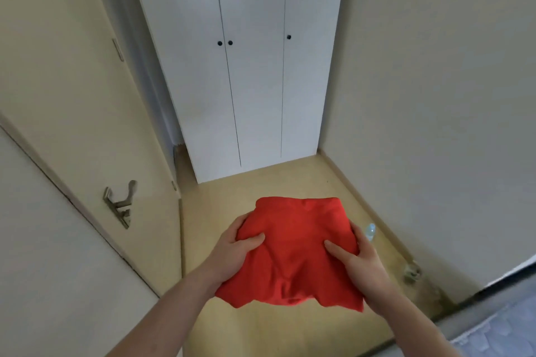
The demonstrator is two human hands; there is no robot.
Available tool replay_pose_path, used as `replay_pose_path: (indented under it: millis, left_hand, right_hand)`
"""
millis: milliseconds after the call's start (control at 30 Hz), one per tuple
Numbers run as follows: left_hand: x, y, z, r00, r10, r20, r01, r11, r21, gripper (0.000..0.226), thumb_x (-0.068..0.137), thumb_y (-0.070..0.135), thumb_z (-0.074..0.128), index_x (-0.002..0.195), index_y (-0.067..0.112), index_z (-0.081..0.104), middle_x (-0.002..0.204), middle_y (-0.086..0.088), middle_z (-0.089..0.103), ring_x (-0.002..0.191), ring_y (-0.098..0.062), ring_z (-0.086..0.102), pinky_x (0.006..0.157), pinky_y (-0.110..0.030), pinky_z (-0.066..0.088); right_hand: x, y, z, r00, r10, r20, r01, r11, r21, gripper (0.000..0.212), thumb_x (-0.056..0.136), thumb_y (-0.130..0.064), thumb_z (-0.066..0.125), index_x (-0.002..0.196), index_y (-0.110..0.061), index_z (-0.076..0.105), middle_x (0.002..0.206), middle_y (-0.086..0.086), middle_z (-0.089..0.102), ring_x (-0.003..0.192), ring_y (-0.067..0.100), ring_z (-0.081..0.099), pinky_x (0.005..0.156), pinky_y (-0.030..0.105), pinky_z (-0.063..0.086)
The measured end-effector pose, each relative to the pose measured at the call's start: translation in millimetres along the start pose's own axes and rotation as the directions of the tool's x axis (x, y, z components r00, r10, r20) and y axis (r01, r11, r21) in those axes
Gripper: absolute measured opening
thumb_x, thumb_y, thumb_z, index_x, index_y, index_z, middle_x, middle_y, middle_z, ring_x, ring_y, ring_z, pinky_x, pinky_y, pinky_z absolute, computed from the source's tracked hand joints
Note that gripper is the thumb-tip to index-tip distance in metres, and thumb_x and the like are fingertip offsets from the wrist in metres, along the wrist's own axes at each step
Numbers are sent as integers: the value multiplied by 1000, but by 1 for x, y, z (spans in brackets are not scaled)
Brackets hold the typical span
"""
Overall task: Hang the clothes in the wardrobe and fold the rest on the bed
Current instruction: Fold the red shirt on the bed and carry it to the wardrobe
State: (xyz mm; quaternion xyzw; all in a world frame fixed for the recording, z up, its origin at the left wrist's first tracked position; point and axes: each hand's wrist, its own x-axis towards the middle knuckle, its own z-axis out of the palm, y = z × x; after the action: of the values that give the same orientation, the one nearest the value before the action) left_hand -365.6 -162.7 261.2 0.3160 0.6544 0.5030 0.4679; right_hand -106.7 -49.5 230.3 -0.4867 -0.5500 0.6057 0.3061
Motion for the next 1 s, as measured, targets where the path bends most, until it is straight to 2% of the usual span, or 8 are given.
replay_pose_path:
  millis: [100, 167, 300, 400, 600, 733, 933, 1000]
  left_hand:
    - [46, 26, -19, 1000, 13, -22, -14, 999, -34, 47, 90, 28, 77, 133, 42, 61, 121, 15, 72, 104, -6, 72, 81, -20, 56]
    - [80, 43, -31, 999, 25, -48, -27, 998, -51, 46, 91, 27, 77, 132, 41, 62, 124, 12, 72, 107, -9, 72, 88, -27, 55]
    - [152, 82, -52, 990, 49, -131, -57, 997, -59, 45, 92, 26, 76, 133, 40, 63, 124, 9, 72, 109, -14, 71, 97, -37, 56]
    - [200, 112, -63, 982, 35, -183, -48, 997, -64, 44, 92, 29, 76, 132, 40, 63, 125, 6, 71, 111, -19, 71, 102, -45, 55]
    - [273, 151, -87, 950, 38, -309, -76, 991, -113, 44, 92, 33, 75, 132, 44, 62, 123, 10, 72, 107, -18, 72, 92, -41, 58]
    - [320, 175, -116, 912, 63, -404, -145, 974, -174, 45, 90, 25, 76, 130, 42, 65, 117, 9, 75, 100, -14, 75, 80, -31, 58]
    - [408, 214, -171, 862, 130, -490, -243, 954, -174, 49, 89, 20, 76, 132, 41, 65, 124, 12, 72, 105, -12, 72, 81, -27, 57]
    - [438, 230, -191, 857, 157, -490, -273, 946, -175, 45, 89, 19, 76, 126, 45, 68, 119, 12, 74, 101, -11, 74, 75, -23, 58]
  right_hand:
    - [58, -29, 16, 999, -33, 36, 33, 999, -13, 70, 78, -45, 88, 138, -48, 50, 123, -20, 69, 96, -3, 71, 75, 19, 60]
    - [99, -48, 27, 996, -48, 76, 49, 999, -12, 70, 79, -43, 87, 138, -48, 50, 121, -21, 69, 94, -6, 71, 68, 14, 58]
    - [187, -88, 50, 980, -78, 182, 78, 997, 6, 72, 83, -37, 85, 146, -37, 49, 125, -15, 71, 105, 5, 73, 90, 33, 61]
    - [254, -117, 60, 964, -96, 248, 100, 995, -4, 69, 83, -39, 86, 143, -40, 50, 126, -15, 70, 105, 5, 73, 93, 37, 61]
    - [373, -169, 96, 926, -124, 356, 153, 987, -53, 75, 81, -45, 86, 145, -45, 47, 128, -19, 67, 108, 5, 71, 96, 37, 59]
    - [438, -202, 130, 899, -106, 425, 142, 988, -53, 73, 79, -46, 87, 140, -54, 47, 123, -13, 70, 97, 4, 74, 77, 24, 62]
    - [535, -246, 192, 875, -96, 474, 152, 985, -80, 75, 81, -49, 85, 144, -52, 45, 124, -5, 69, 101, 12, 75, 94, 39, 60]
    - [568, -264, 214, 866, -95, 490, 161, 983, -93, 77, 80, -52, 85, 145, -51, 44, 125, -5, 70, 103, 13, 75, 97, 41, 59]
